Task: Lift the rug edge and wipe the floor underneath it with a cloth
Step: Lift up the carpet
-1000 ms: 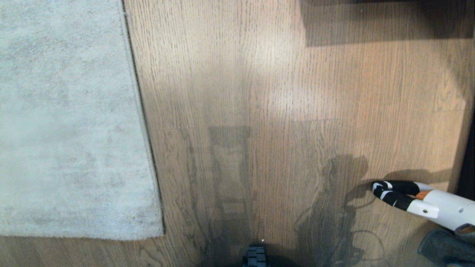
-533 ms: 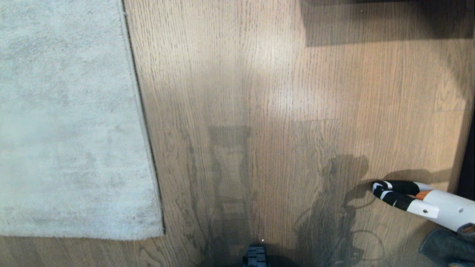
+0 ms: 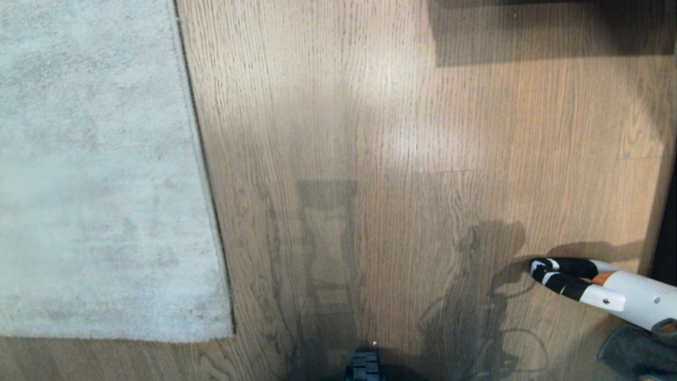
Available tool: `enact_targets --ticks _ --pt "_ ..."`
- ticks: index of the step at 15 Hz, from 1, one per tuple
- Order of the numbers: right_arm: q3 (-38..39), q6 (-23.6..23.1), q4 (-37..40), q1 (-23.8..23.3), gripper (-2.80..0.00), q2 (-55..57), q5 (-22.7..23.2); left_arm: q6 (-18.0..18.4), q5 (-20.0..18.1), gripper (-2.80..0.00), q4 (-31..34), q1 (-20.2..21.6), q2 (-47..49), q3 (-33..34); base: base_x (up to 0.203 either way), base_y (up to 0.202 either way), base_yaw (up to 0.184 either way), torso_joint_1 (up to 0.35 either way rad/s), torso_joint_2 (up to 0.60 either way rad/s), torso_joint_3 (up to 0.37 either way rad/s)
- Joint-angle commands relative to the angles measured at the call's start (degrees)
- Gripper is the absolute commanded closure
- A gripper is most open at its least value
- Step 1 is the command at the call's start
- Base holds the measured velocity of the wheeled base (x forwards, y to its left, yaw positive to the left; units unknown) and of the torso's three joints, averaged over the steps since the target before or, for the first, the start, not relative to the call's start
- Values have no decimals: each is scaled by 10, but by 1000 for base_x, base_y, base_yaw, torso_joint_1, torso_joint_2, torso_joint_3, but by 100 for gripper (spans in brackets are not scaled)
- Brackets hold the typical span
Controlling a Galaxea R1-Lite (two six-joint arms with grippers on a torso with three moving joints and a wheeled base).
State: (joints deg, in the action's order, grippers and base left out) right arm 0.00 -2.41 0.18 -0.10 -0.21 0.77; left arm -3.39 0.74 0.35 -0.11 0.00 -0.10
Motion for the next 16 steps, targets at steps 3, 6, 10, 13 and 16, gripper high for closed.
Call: enact_targets --ticks 3,6,10,13,16 --pt "0 0 0 0 0 2 0 1 0 0 0 0 0 0 0 0 0 0 0 0" --pt "0 0 0 0 0 2 0 2 0 0 0 -1 0 0 0 0 0 0 0 0" --pt "0 0 0 0 0 2 0 2 0 0 0 -1 0 0 0 0 0 0 0 0" --pt "0 0 0 0 0 2 0 2 0 0 0 0 0 0 0 0 0 0 0 0" --pt "0 0 0 0 0 2 0 2 0 0 0 0 0 0 0 0 0 0 0 0"
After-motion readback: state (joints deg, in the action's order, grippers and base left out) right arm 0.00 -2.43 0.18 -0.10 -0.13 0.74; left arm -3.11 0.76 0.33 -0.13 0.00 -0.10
